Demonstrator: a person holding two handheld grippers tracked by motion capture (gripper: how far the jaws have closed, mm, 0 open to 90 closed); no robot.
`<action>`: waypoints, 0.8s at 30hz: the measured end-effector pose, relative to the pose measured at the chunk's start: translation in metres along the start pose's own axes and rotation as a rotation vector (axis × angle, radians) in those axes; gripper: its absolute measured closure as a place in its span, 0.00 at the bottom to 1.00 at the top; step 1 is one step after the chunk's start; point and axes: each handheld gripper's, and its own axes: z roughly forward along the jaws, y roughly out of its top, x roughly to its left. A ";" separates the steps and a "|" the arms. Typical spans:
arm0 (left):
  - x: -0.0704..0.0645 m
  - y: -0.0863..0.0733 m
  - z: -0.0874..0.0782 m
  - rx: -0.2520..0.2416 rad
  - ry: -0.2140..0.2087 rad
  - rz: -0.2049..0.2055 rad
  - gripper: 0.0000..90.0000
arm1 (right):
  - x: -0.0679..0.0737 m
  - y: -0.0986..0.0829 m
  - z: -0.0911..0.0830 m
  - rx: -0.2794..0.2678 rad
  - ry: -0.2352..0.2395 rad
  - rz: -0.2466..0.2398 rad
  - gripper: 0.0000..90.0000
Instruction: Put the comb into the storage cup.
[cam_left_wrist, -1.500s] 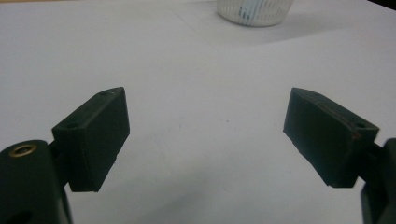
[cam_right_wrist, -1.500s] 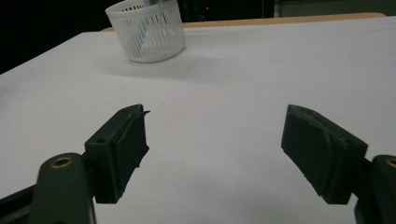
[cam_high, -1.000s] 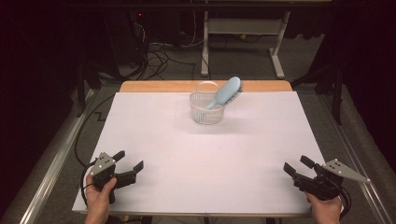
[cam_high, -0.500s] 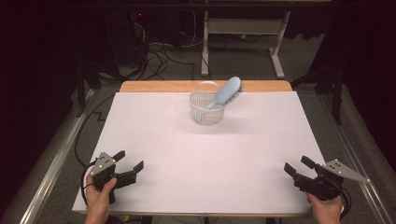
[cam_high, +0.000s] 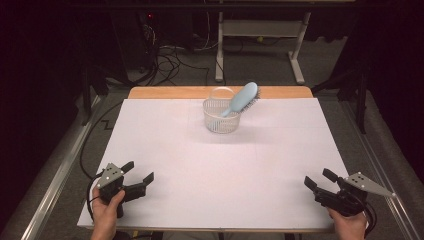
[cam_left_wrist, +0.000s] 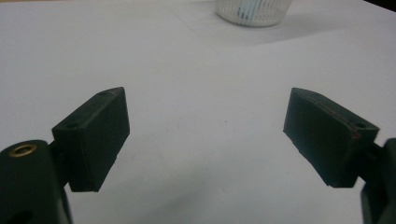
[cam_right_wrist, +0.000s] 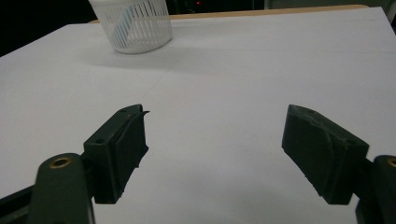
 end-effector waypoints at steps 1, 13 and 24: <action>0.000 0.000 0.000 0.000 0.001 0.000 0.17 | 0.000 0.000 0.000 0.001 0.000 -0.001 0.25; 0.000 0.001 0.003 0.005 -0.002 0.003 0.17 | -0.005 -0.002 -0.003 -0.014 -0.029 0.015 0.23; 0.000 0.001 0.003 0.007 -0.001 0.002 0.17 | -0.005 -0.002 -0.002 -0.006 -0.026 0.019 0.22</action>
